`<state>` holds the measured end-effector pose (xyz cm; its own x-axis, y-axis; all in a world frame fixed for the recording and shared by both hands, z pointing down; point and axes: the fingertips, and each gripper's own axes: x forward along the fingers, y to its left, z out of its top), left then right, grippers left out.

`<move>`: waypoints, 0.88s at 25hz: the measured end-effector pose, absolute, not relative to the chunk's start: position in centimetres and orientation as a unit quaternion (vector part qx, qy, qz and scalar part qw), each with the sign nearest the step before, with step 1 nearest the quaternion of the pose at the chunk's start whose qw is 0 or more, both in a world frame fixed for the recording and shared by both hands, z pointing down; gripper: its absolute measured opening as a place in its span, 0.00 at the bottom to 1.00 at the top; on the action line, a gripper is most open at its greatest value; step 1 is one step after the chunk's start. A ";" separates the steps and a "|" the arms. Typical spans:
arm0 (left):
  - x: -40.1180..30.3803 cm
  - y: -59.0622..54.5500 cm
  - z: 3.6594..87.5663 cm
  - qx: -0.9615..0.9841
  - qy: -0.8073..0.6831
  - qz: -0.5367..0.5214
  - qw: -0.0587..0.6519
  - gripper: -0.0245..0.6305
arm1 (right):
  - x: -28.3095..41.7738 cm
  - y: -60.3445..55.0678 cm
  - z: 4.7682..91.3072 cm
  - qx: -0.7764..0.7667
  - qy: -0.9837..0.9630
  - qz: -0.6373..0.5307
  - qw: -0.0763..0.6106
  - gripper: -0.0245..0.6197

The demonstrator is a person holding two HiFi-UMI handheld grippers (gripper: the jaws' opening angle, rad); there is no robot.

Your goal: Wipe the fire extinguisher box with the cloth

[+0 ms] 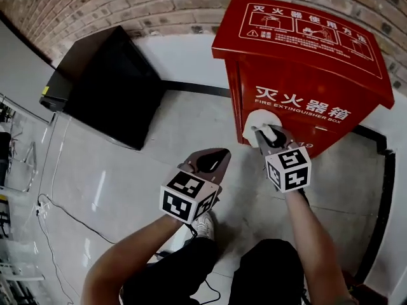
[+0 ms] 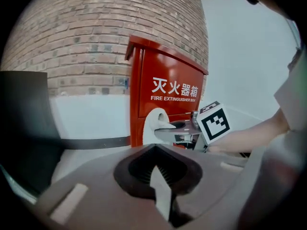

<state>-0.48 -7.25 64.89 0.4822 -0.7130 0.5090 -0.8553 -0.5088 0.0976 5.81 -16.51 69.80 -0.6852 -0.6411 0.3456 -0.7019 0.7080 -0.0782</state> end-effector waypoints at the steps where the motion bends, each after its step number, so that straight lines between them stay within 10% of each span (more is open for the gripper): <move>1: -1.2 -7.0 64.9 0.840 -0.471 0.205 0.173 0.04 | 4.4 -16.6 70.0 0.362 -0.915 0.104 0.145 0.18; 12: -3.7 -4.4 67.6 0.819 -0.483 0.242 0.192 0.04 | -1.5 -16.1 75.8 0.303 -0.924 0.086 0.216 0.18; 22: 4.7 -6.5 69.8 0.856 -0.411 0.261 0.174 0.04 | 13.1 -15.6 79.3 0.387 -0.884 0.119 0.235 0.18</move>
